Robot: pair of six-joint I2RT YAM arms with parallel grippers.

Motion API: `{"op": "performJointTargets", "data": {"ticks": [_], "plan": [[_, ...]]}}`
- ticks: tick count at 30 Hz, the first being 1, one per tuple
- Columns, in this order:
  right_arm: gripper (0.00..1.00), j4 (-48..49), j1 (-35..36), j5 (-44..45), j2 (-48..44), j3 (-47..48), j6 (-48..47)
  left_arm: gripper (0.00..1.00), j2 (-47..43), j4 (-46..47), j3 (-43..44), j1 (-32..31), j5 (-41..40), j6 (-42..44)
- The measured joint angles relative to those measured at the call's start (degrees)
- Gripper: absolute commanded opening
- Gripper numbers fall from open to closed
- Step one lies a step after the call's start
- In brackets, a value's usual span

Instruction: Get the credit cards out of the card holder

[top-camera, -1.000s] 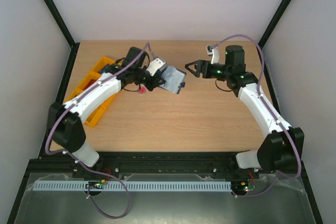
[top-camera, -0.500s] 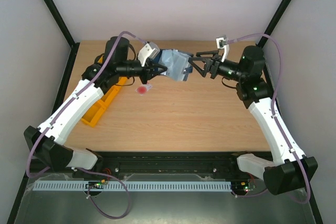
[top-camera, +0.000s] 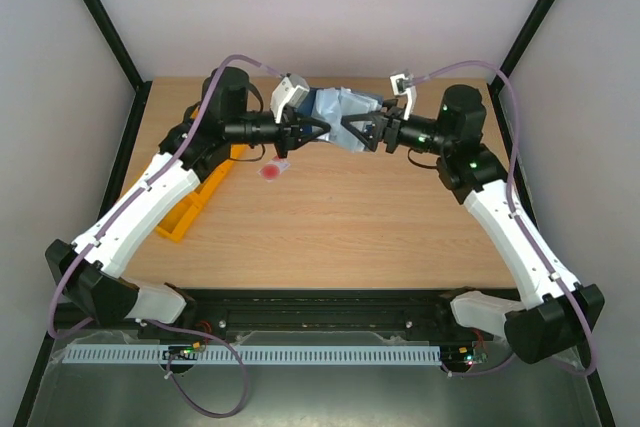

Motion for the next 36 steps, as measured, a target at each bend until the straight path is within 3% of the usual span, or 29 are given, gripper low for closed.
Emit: {"op": "performJointTargets", "data": {"ticks": [9,17,29,36], "plan": [[0.89,-6.29,2.19,-0.04,0.39,0.87,-6.45,0.02,-0.24,0.7,0.0,-0.48,0.24,0.74],[0.85,-13.66,-0.55,1.73,-4.9,1.7,-13.49,0.02,-1.09,0.7,-0.04,-0.48,-0.17,1.97],[0.84,-25.92,-3.5,4.31,-4.22,9.14,-21.79,0.02,-1.84,1.55,-1.73,-0.48,-0.17,1.46],[0.84,-28.26,-3.56,4.24,-3.43,10.75,-22.6,0.02,-2.43,2.27,-2.75,-0.48,-0.17,1.38]]}}
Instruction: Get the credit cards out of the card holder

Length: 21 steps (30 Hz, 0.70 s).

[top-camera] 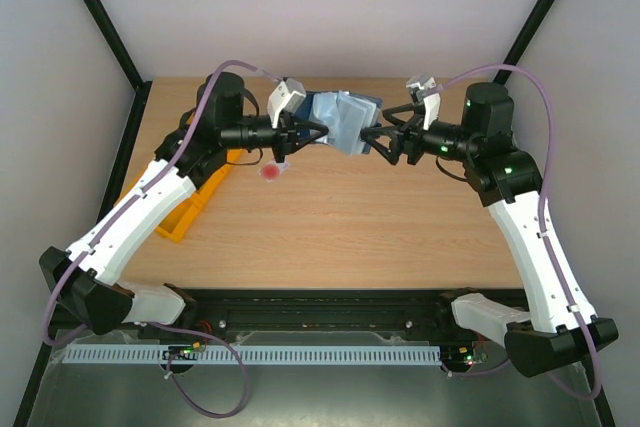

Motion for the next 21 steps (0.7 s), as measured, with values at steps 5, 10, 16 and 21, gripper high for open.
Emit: {"op": "performJointTargets", "data": {"ticks": [5,10,16,21], "plan": [[0.83,-0.02,0.0,-0.07,0.5,0.0,0.35,0.02,-0.26,0.87,-0.07,-0.07,0.0,-0.72],[0.84,0.81,-0.04,-0.33,0.72,0.0,1.92,0.02,-0.31,1.95,-0.15,-0.9,-0.04,-1.27],[0.76,7.17,-0.09,-5.09,3.45,-0.9,9.38,0.02,-0.31,2.49,-0.96,-2.78,-0.07,-1.62],[0.45,15.5,0.13,-7.45,3.63,-4.31,17.77,0.02,-0.31,3.3,-1.09,-2.91,-0.37,-2.34]]}}
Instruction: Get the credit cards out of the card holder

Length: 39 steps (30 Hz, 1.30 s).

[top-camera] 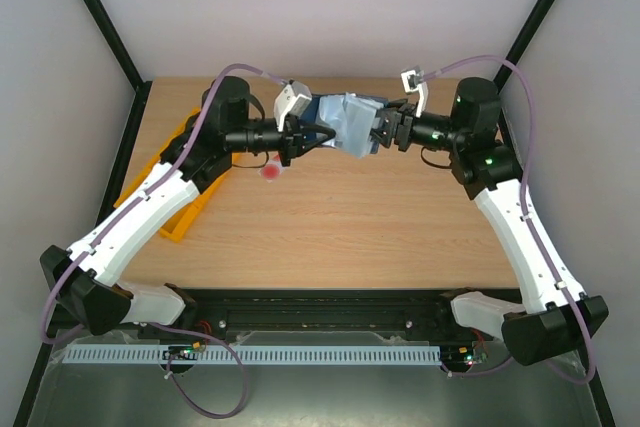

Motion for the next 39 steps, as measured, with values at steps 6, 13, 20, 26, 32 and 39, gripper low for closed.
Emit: {"op": "performJointTargets", "data": {"ticks": [6,13,20,26,32,39], "plan": [[0.18,5.14,1.42,-0.44,0.2,-1.18,7.65,0.22,0.0,0.85,-1.25,0.0,-1.75,-0.76],[0.02,2.45,4.24,3.87,3.56,1.6,9.11,0.77,-0.17,1.97,-2.47,-0.11,-6.29,-1.97],[0.02,-6.56,6.91,16.44,7.37,7.8,9.29,0.99,-0.52,2.21,-5.25,-0.11,-11.69,-2.21],[0.02,-18.73,13.55,35.17,14.34,16.68,13.18,0.99,-0.59,2.21,-7.54,-0.11,-16.63,-2.43],[0.02,-33.59,21.79,51.93,26.21,34.47,14.49,0.99,-0.59,2.25,-8.63,-0.09,-21.64,-2.62],[0.02,-40.89,24.5,55.82,32.0,41.68,11.85,0.74,-0.59,1.51,-10.25,1.07,-23.85,-4.61]]}}
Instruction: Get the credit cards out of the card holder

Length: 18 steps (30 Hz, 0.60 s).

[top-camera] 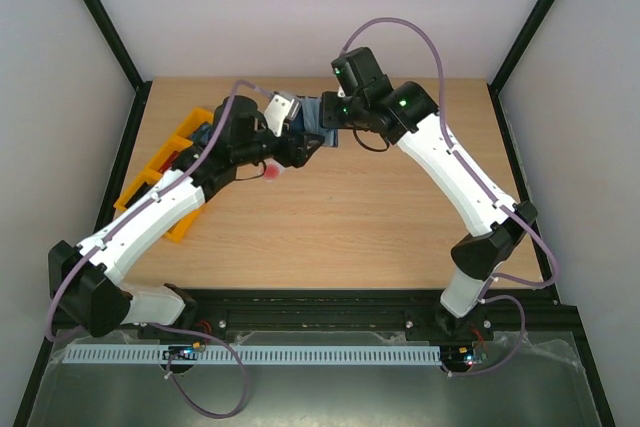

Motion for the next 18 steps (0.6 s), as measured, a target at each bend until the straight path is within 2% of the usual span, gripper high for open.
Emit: {"op": "performJointTargets", "data": {"ticks": [7,15,18], "plan": [[0.02,-1.14,0.0,-5.66,-1.4,0.35,-5.75,0.71,-0.59,0.02,-0.48,5.53,3.15,-0.57],[0.02,-1.44,-0.85,-14.38,-1.84,0.55,-11.54,0.68,-2.19,-1.36,-0.72,6.62,9.79,2.12],[0.02,-0.52,-2.49,-20.61,-3.89,-0.74,-14.25,0.68,-2.95,-1.38,-0.9,7.45,13.27,2.34]]}}
